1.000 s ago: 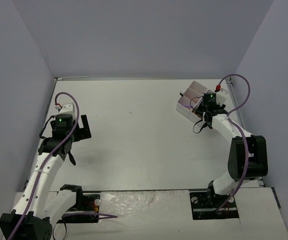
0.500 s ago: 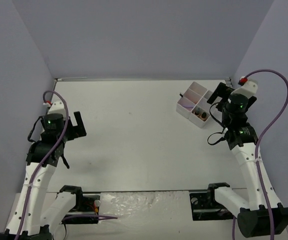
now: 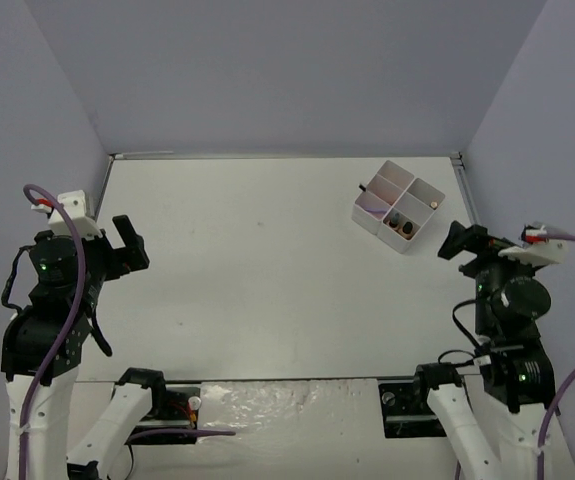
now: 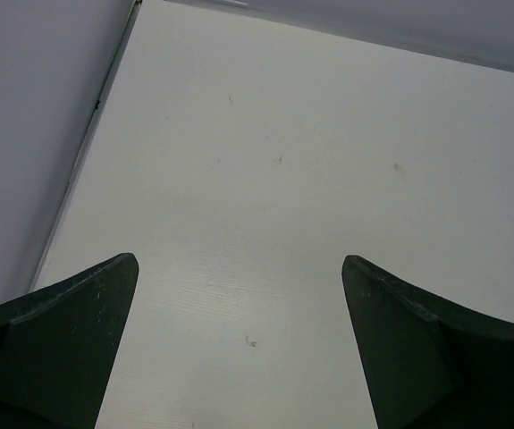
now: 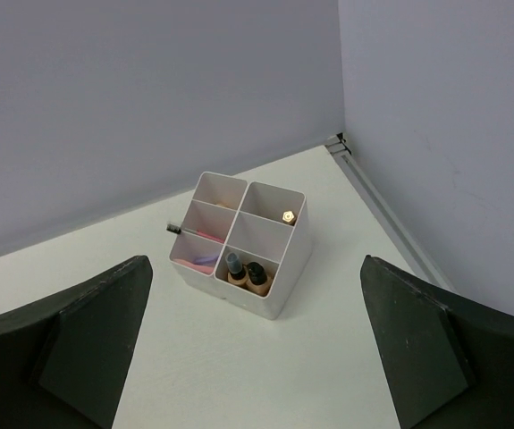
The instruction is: Organize the makeup
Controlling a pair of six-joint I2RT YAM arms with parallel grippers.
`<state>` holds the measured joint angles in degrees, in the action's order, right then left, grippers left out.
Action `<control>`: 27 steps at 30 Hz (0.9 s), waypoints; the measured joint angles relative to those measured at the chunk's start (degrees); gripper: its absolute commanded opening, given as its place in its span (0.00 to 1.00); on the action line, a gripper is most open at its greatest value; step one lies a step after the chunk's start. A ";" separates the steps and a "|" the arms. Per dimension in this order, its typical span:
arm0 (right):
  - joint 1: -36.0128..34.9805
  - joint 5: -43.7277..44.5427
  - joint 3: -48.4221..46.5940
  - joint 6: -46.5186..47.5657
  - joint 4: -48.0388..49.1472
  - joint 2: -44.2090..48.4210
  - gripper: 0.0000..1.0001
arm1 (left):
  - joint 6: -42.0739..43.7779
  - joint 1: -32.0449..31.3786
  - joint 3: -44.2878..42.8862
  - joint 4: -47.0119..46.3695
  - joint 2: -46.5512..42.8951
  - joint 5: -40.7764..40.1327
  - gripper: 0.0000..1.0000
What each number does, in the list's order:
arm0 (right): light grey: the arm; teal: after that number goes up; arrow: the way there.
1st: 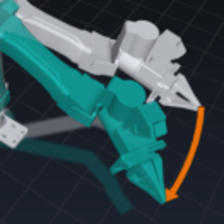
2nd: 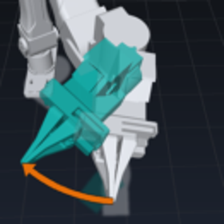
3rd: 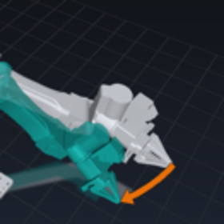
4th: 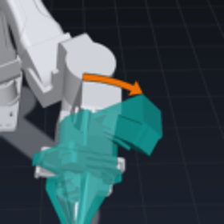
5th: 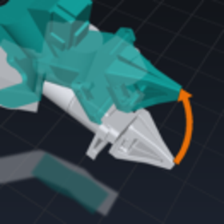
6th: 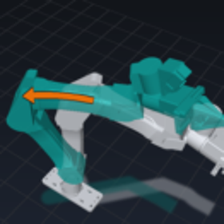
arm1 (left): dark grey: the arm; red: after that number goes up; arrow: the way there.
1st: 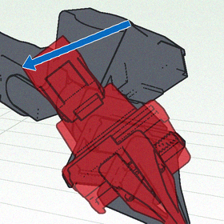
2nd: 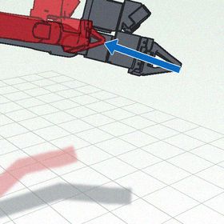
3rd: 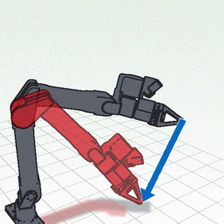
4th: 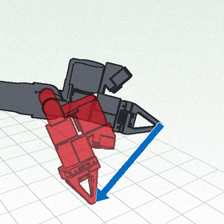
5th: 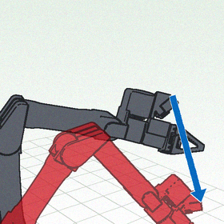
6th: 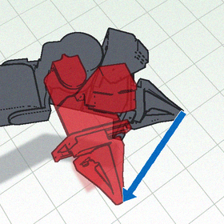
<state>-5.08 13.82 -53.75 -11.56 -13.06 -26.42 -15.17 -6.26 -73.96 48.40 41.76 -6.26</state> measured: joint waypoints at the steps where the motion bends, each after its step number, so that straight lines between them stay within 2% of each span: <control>1: -0.04 -0.23 0.16 0.30 -0.88 2.07 1.00 | 0.11 0.00 -0.25 0.26 0.14 0.00 0.97; 5: -0.45 -0.29 0.12 0.86 -3.40 6.48 1.00 | 0.57 0.00 -0.14 0.90 0.48 -0.10 0.97; 17: -7.23 0.62 -1.11 0.75 -11.26 7.16 1.00 | -0.01 0.00 10.56 -0.61 -4.27 -1.96 0.97; 27: -10.58 -0.24 -2.37 1.01 -12.21 8.02 1.00 | -1.54 0.00 11.22 -0.18 -5.08 -2.86 0.97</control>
<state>-15.66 13.59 -56.12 -10.55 -25.27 -18.41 -16.71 -6.26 -62.74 48.22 36.69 -9.13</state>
